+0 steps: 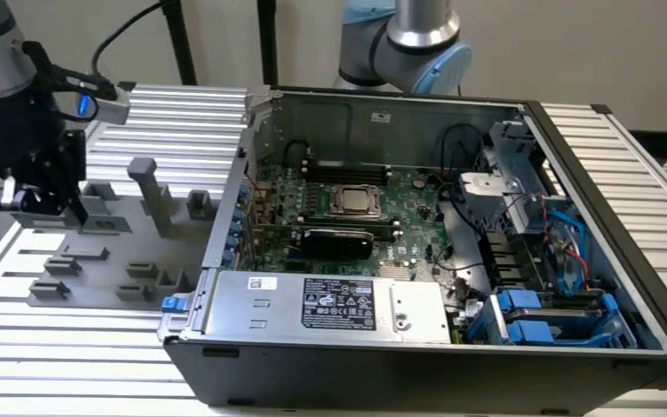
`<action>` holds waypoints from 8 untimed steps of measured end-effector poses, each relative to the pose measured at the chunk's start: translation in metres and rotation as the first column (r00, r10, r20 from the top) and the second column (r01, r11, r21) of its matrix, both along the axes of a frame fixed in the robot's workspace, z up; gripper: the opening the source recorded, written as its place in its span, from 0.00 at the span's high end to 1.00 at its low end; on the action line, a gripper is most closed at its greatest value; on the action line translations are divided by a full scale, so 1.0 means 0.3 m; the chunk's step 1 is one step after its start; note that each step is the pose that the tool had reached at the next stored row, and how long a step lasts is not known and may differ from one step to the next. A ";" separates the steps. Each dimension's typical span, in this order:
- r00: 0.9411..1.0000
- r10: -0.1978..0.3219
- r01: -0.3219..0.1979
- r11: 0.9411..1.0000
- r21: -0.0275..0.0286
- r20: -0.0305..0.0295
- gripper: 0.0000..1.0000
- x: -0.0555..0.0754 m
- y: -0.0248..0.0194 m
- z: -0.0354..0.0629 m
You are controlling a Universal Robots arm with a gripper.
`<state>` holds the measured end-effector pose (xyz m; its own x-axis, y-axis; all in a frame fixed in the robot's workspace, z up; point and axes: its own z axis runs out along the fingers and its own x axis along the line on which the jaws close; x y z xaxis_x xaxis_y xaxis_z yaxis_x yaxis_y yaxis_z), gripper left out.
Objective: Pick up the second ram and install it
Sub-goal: 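Pick up the second ram and move it above second insertion slot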
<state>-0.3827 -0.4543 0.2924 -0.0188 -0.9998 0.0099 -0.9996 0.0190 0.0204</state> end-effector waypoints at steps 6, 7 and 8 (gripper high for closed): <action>1.000 0.000 0.000 1.000 0.000 0.000 1.00 0.032 0.000 0.092; 1.000 0.000 0.000 1.000 0.000 0.000 1.00 0.042 0.000 0.107; 1.000 0.000 0.000 1.000 0.000 0.000 1.00 0.054 0.000 0.122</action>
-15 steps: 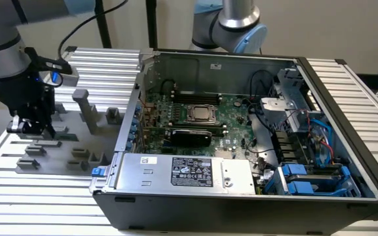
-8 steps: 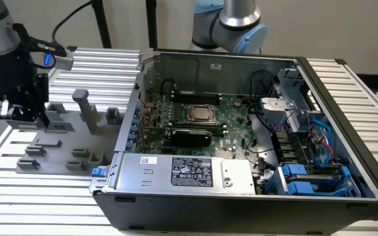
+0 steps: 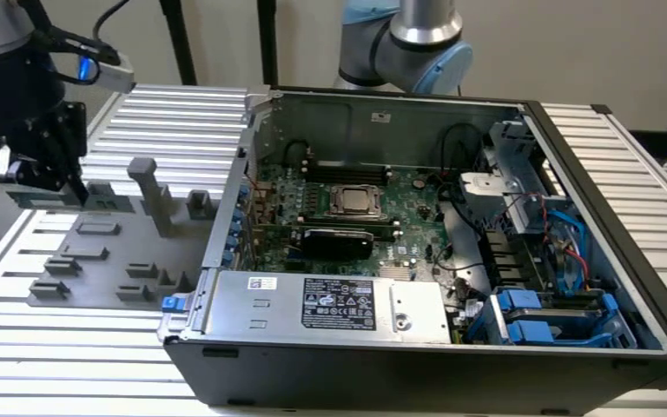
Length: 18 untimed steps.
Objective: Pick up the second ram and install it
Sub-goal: 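Pick up the second ram and move it above second insertion slot, then insert the second ram into the second slot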
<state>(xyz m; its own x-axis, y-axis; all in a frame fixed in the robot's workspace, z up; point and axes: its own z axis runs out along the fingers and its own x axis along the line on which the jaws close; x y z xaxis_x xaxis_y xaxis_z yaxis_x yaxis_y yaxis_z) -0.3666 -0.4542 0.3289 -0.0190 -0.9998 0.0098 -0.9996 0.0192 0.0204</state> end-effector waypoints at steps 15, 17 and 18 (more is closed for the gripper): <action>1.000 0.000 0.000 1.000 0.003 -0.007 1.00 0.223 0.001 0.179; 1.000 0.000 0.000 1.000 0.007 -0.007 1.00 0.253 0.001 0.185; 1.000 0.000 0.000 1.000 0.009 -0.008 1.00 0.268 0.001 0.187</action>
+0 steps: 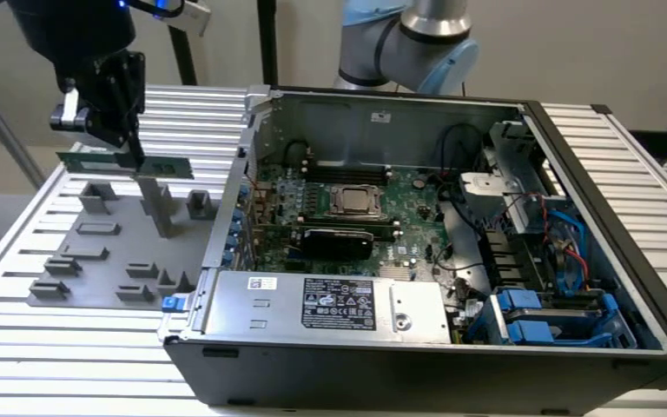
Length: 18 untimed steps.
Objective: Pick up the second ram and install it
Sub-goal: 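Insert the second ram into the second slot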
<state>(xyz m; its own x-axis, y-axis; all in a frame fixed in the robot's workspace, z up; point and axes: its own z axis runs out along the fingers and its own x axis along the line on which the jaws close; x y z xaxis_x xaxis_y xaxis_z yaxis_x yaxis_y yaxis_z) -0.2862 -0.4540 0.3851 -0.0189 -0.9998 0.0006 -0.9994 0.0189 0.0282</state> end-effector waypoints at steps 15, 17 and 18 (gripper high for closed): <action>1.000 0.000 0.000 1.000 0.026 -0.001 1.00 0.229 0.000 0.025; 1.000 0.000 0.000 1.000 0.029 -0.001 1.00 0.258 0.000 0.025; 1.000 0.000 0.000 1.000 0.030 -0.001 1.00 0.273 0.000 0.025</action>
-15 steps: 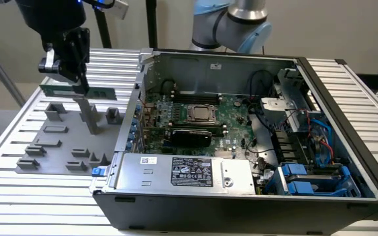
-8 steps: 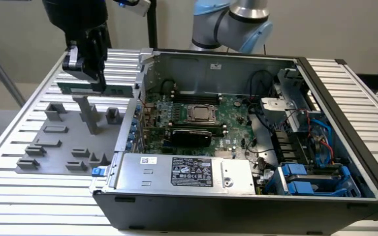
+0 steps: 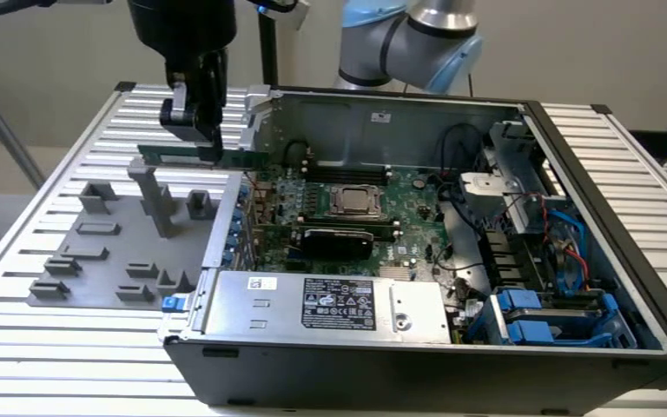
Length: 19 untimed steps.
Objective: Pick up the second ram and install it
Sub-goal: 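Insert the second ram into the second slot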
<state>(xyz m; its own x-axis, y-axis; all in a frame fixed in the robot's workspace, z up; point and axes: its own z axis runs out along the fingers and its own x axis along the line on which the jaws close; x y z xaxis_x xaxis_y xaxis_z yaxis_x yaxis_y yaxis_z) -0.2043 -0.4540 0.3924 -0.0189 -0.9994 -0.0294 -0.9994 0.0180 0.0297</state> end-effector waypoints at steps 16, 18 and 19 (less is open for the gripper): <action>1.000 0.000 0.000 1.000 0.018 0.000 1.00 0.242 0.000 -0.002; 1.000 0.000 0.000 1.000 0.018 0.000 1.00 0.273 0.000 -0.004; 1.000 0.000 0.000 1.000 0.018 0.000 1.00 0.288 0.000 -0.006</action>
<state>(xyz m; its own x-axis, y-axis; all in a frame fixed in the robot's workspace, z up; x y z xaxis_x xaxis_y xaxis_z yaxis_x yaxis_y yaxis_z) -0.1180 -0.4538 0.3907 -0.0189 -0.9987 -0.0478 -0.9994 0.0175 0.0304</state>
